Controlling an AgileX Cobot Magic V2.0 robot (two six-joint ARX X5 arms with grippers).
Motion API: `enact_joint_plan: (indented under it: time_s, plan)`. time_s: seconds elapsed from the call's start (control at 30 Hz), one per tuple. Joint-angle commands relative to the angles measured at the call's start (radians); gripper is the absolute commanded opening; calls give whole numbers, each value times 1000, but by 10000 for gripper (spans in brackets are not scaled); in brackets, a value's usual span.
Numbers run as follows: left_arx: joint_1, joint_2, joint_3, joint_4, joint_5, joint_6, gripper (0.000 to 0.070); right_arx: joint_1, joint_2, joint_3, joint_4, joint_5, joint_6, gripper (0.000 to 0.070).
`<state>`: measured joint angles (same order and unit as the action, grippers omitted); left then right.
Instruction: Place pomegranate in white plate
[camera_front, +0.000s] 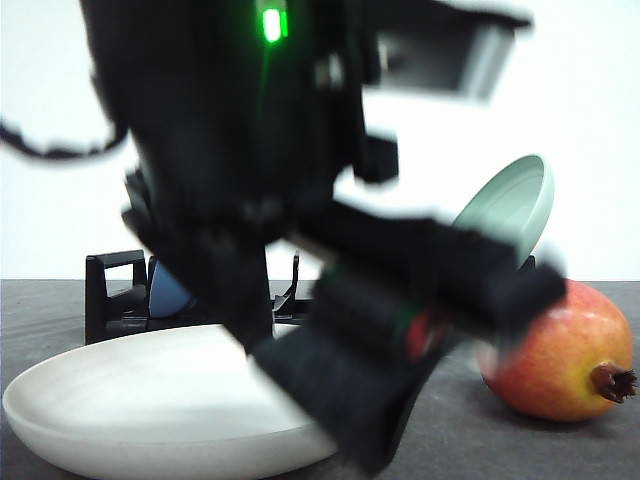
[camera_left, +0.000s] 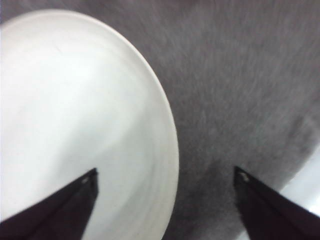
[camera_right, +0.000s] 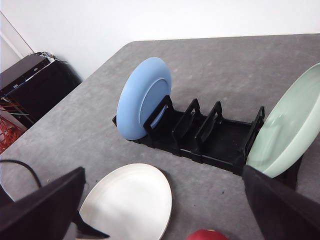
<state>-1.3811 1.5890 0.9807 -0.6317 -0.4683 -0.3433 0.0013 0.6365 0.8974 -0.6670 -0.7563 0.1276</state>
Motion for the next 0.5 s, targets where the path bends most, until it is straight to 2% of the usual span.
enact_joint_plan:
  time_s: [0.0,0.17,0.37,0.47]
  plan:
    - [-13,-20,24,-10,-6,-45,600,3,5,16,7,-2,6,643]
    - [-14,-154,24,-90,-6,-122,600,24,21,16,-12,-3,35,643]
    - [-20,-364,24,-206,-6,-142,598,121,126,16,-118,7,25,643]
    - [-20,-477,24,-257,-5,-160,598,168,201,16,-162,40,19,643]
